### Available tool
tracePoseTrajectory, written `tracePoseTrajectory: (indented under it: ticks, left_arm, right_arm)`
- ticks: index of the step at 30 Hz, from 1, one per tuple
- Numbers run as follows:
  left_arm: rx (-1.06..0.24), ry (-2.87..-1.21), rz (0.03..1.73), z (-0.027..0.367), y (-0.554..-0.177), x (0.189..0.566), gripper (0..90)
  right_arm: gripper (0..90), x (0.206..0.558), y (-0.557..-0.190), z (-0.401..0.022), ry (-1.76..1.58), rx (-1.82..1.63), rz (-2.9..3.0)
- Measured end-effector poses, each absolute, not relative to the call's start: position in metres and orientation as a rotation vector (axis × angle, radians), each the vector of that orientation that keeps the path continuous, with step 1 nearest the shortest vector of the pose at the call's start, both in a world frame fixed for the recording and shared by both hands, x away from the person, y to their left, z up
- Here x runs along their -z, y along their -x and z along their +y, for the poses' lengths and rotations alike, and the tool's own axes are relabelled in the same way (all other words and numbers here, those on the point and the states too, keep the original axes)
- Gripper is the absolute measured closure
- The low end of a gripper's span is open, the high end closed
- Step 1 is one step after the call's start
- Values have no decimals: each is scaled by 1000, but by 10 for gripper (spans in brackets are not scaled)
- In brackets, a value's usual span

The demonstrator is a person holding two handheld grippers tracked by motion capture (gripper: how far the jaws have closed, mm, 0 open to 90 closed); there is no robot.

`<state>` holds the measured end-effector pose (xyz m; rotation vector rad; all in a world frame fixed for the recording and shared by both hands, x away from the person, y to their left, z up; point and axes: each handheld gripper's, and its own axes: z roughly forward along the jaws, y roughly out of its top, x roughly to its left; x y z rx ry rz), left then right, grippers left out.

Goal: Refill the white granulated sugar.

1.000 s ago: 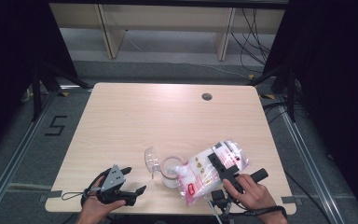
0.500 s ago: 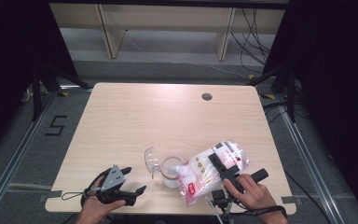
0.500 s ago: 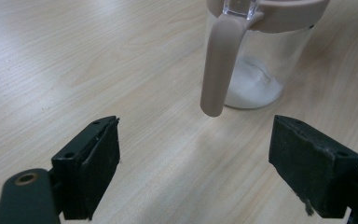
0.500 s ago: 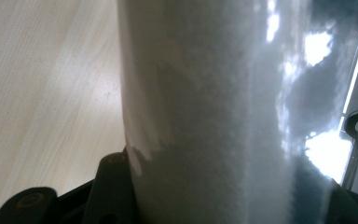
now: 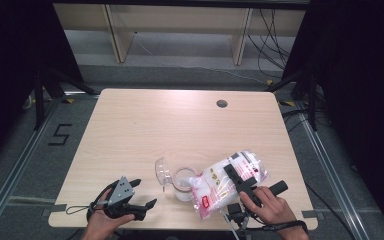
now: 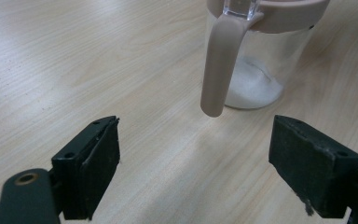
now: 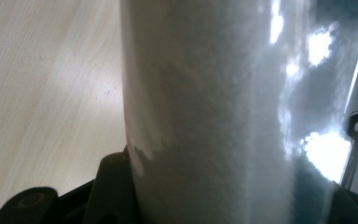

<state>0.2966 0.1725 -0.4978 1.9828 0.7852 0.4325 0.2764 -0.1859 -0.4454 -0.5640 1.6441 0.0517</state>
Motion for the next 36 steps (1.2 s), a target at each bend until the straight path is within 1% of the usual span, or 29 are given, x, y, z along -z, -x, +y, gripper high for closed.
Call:
tracePoseTrajectory:
  ticks: [21,36]
  left_arm:
    - [-432,-1982,786,173,-297,498,161]
    - [-435,-1982,785,173,-296,498,161]
  right_arm:
    - [564,443,-277,-184,600,-48,1619]
    - [565,446,-275,-185,561,-56,1637]
